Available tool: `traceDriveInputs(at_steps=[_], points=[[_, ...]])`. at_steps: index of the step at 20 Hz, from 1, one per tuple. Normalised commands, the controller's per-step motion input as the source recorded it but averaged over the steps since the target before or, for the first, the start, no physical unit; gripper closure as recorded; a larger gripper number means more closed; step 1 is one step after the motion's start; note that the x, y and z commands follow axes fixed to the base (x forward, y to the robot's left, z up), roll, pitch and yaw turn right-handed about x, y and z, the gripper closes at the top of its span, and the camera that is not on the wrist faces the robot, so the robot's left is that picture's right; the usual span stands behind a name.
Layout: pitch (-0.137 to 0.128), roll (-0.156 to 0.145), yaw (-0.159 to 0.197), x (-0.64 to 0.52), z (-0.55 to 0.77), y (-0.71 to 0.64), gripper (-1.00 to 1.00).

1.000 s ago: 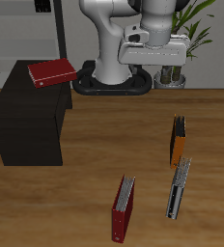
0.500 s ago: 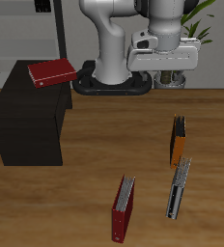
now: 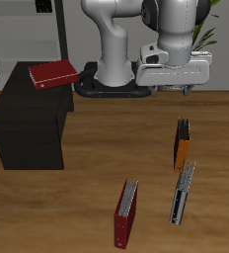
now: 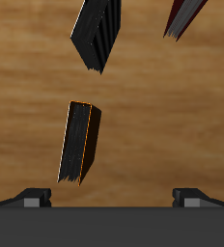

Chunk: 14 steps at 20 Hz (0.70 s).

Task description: Place the left red book flat on top of the shelf and place the orange book upright on top of the shelf

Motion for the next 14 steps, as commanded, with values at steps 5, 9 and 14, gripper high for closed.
traceDriveInputs(at_steps=[5,9,14], points=[[-0.004,0.035,0.032,0.19,-0.21,0.2,-1.0],[-0.02,0.006,0.008,0.1,-0.16,0.23,-1.0],[-0.003,0.022,0.011,0.11,-0.24,0.2,-1.0]])
